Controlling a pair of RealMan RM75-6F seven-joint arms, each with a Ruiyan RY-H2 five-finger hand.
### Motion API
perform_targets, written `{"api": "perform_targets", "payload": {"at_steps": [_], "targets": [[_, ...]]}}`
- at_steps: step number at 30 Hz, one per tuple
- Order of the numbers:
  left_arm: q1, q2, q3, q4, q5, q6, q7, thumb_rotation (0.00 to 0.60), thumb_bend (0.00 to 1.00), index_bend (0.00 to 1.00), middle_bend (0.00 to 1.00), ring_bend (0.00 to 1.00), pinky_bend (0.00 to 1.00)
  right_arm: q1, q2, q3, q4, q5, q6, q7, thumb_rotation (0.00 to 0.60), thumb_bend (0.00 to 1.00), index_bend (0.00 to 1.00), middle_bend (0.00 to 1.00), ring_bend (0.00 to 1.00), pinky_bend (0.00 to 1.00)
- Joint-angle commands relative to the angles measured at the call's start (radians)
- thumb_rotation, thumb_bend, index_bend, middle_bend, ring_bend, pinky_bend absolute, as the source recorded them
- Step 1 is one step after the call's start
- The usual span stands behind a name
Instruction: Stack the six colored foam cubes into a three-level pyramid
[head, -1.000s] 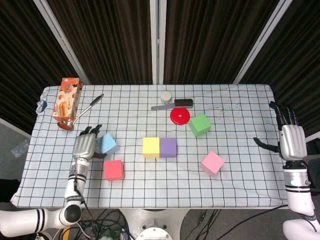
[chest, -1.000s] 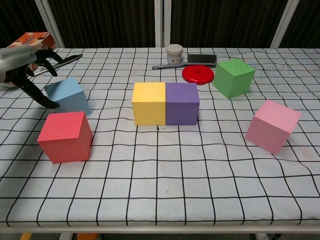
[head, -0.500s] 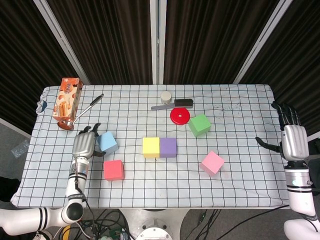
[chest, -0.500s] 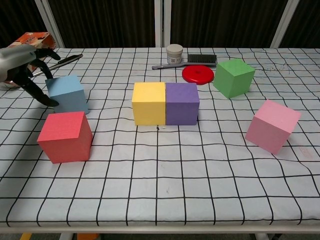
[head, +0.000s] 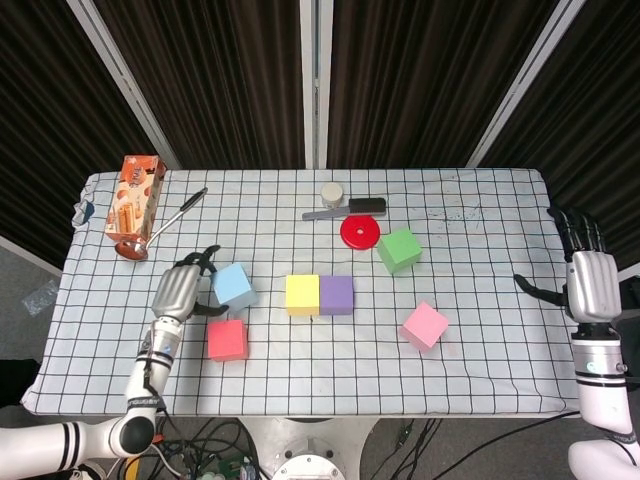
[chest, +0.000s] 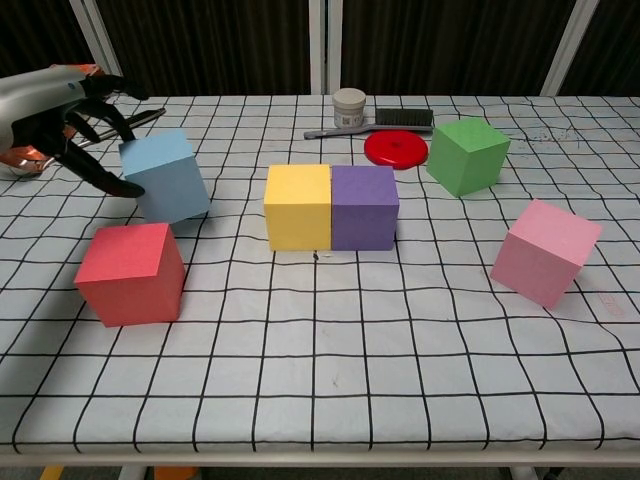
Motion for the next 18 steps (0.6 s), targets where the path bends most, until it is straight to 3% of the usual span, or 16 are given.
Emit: {"api": "perform_targets", "payload": {"at_steps": [1,9,18], "targets": [[0.002,0.015,0.041,0.022,0.152,-0.079,-0.111,0.6,0.18,0.11,0.41,0.15,0.23,-0.004,0.003,0.001,-0.003,0.005,0.0,0.0,0.6,0.06,0.0,0.14,0.0,0.0],[-0.041,-0.051,0.073,0.182,0.303,-0.163,-0.219,0.6,0.18,0.11,0.41,0.15,0.23,-0.015,0.011,0.001,-0.008,0.018,-0.001,0.0,0.6,0.06,0.0,0.14,0.0,0.0],[-0.05,-0.1,0.061,0.301,0.348,-0.145,-0.264,0.6,0.18,0.11,0.41,0.15,0.23,-0.019,0.015,0.0,0.002,0.013,-0.004,0.016,0.6,0.06,0.0,0.14,0.0,0.0]]}}
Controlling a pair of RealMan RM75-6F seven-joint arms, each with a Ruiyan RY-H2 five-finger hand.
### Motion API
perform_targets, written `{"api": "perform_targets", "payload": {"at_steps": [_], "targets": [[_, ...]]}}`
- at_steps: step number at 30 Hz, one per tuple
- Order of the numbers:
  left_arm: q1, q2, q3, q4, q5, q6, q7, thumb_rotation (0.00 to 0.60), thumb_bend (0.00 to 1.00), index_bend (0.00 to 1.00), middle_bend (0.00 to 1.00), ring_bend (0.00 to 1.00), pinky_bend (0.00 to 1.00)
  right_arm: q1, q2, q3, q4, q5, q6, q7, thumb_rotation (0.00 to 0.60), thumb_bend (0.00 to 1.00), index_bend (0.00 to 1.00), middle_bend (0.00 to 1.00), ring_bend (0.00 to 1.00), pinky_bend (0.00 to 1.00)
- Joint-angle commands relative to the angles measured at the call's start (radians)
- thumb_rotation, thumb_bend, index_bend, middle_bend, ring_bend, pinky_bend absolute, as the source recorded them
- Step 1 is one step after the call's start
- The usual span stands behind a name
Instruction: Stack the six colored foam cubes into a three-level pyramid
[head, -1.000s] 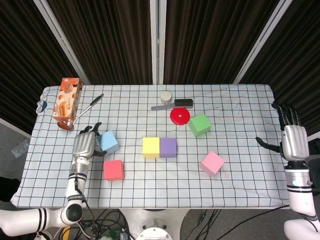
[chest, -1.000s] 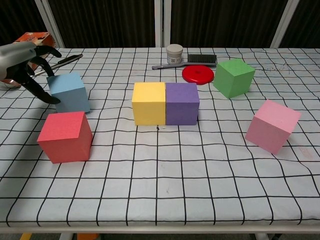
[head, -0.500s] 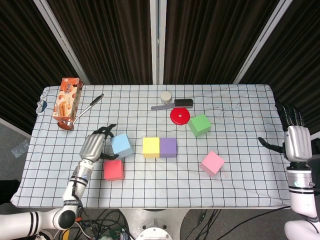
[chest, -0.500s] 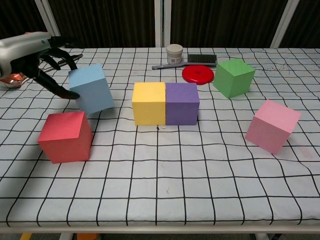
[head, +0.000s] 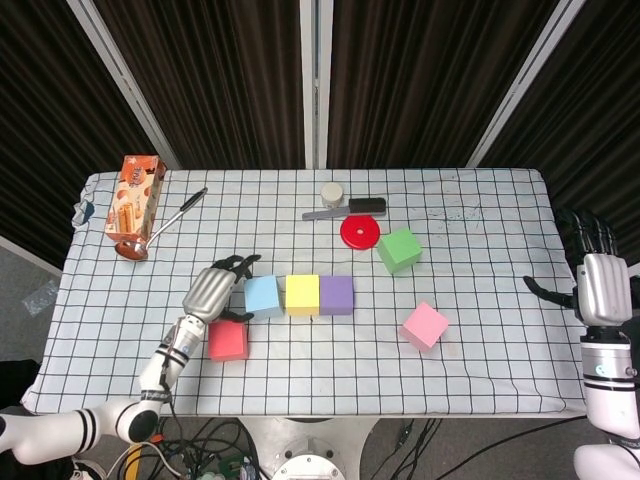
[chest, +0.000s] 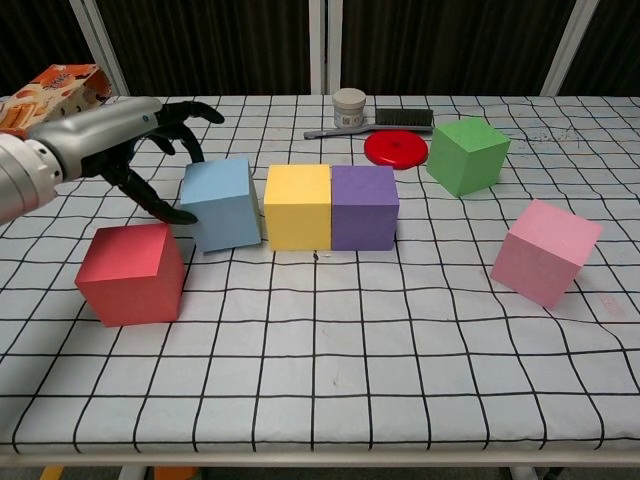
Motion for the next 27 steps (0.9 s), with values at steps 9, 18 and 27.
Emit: {"api": "perform_targets", "payload": {"at_steps": [9,18,27], "targets": [[-0.002,-0.015,0.012,0.047,0.064,0.008,-0.055,0.6,0.18,0.11,0.41,0.15,0.23,0.009,-0.014,-0.004,0.016,-0.004,-0.017,0.002,0.6,0.06,0.0,0.14,0.0,0.0],[-0.007,-0.038,0.013,0.086,0.068,-0.007,-0.07,0.6,0.18,0.11,0.41,0.15,0.23,0.007,-0.013,-0.003,0.018,0.005,-0.02,-0.009,0.6,0.06,0.0,0.14,0.0,0.0],[-0.01,-0.053,0.01,0.098,0.071,-0.007,-0.066,0.6,0.18,0.11,0.42,0.15,0.23,0.005,-0.013,-0.002,0.022,0.005,-0.021,-0.006,0.6,0.06,0.0,0.14,0.0,0.0]]}}
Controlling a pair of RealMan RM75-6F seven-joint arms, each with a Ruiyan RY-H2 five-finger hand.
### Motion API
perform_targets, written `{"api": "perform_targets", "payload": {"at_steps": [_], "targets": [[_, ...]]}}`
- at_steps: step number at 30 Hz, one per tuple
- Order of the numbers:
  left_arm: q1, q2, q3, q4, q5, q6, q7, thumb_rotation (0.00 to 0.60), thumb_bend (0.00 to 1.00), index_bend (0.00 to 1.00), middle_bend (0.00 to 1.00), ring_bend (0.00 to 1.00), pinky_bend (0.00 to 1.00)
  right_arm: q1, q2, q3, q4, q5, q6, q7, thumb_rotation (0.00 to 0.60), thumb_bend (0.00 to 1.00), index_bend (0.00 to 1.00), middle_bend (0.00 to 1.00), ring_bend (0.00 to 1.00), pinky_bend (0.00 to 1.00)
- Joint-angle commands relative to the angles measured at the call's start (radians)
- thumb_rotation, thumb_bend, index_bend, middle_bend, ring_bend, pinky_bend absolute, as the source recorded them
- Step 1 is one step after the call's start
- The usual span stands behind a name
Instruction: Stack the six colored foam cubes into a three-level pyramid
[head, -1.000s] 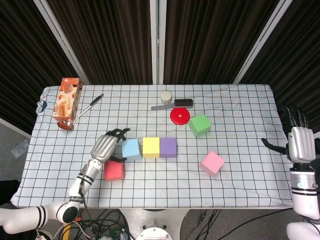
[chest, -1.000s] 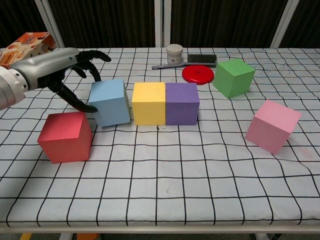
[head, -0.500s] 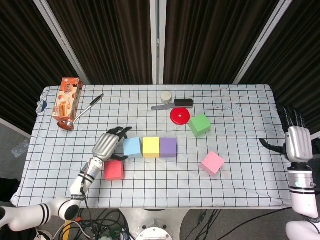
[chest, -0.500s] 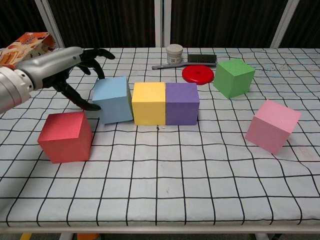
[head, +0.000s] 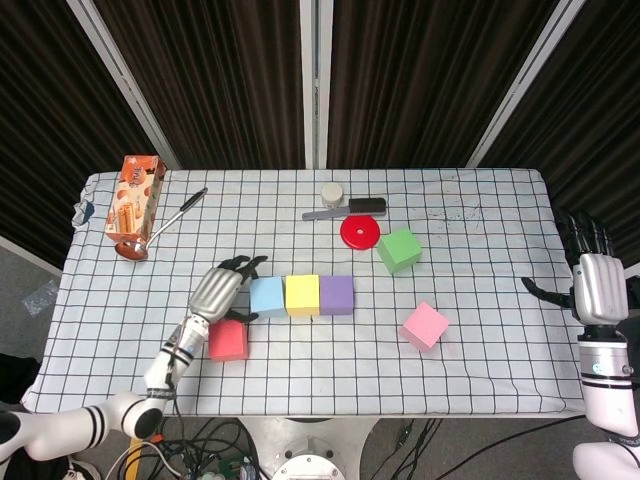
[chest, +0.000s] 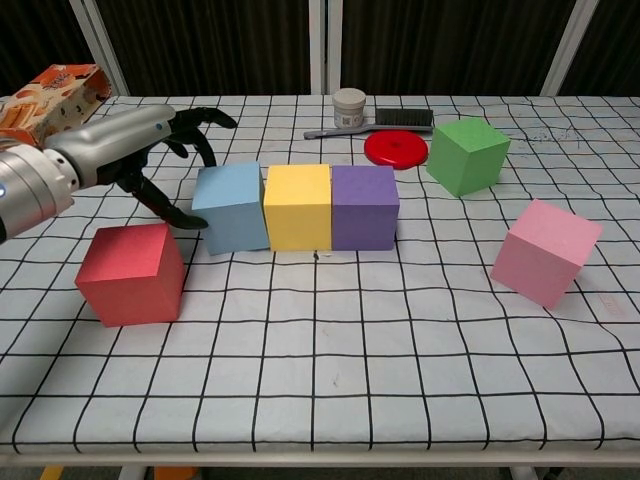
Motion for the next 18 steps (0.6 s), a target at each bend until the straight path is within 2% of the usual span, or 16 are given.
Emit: {"api": "perform_targets", "payload": {"at_steps": [1,18], "targets": [[-0.001,-0.003,0.0,0.004,0.001,0.0,0.005,0.6,0.18,0.11,0.42,0.15,0.23,0.0,0.0,-0.001,0.001,-0.001,0.0,0.0,0.6,0.06,0.0,0.14,0.0,0.0],[-0.004,-0.014,-0.007,0.016,-0.006,-0.006,0.015,0.6,0.18,0.12,0.42,0.15,0.23,-0.001,-0.002,-0.006,0.014,-0.004,-0.011,0.005,0.6,0.06,0.0,0.14,0.0,0.0]]}}
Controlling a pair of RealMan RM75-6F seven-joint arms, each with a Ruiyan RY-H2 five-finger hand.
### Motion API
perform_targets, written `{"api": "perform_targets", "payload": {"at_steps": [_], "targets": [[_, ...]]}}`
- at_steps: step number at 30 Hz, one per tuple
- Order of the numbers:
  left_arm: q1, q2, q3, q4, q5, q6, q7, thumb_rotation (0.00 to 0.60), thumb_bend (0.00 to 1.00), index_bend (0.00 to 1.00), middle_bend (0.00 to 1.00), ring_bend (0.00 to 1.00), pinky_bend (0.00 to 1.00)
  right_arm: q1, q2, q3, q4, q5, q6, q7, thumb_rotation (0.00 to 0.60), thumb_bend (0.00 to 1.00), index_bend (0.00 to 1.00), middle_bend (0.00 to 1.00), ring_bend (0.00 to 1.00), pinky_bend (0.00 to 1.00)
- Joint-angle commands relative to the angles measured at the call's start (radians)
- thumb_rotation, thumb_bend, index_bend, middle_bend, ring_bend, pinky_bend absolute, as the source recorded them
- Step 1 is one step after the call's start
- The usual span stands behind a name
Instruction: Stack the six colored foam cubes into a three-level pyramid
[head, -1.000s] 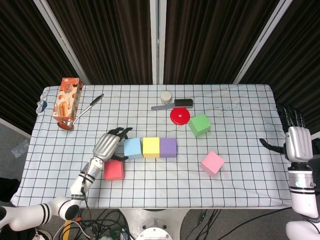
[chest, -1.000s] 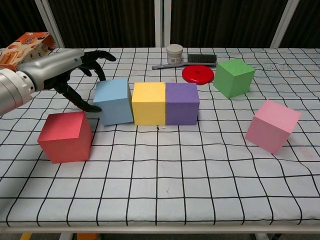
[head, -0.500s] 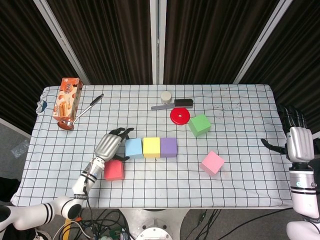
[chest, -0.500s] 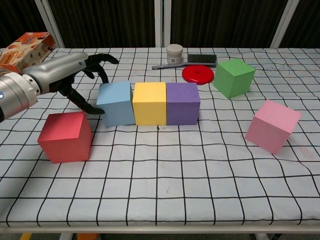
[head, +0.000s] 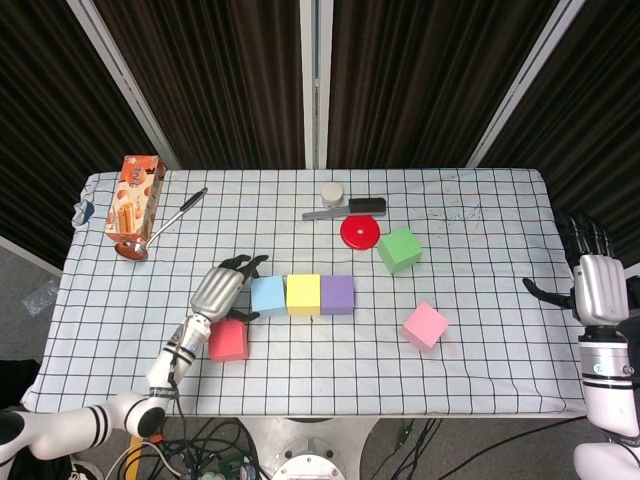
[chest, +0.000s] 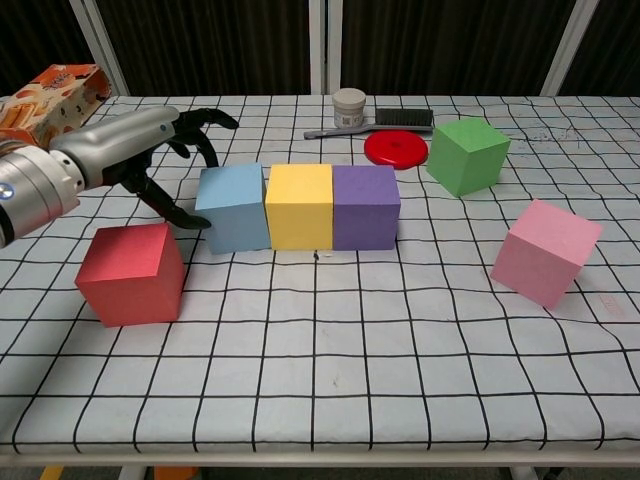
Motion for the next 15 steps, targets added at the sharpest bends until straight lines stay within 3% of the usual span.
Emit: {"api": "perform_targets", "payload": {"at_steps": [1,15], "targets": [[0.0,0.0,-0.001,0.001,0.0,0.001,0.002,0.6,0.18,0.12,0.42,0.15,0.23,0.001,0.003,-0.002,0.0,-0.006,-0.001,-0.002,0.6,0.06,0.0,0.14,0.0,0.0],[0.001,-0.007,-0.001,0.007,-0.001,-0.003,-0.002,0.6,0.18,0.12,0.42,0.15,0.23,0.002,-0.001,-0.006,0.003,-0.004,-0.007,-0.008,0.6,0.06,0.0,0.14,0.0,0.0]]}}
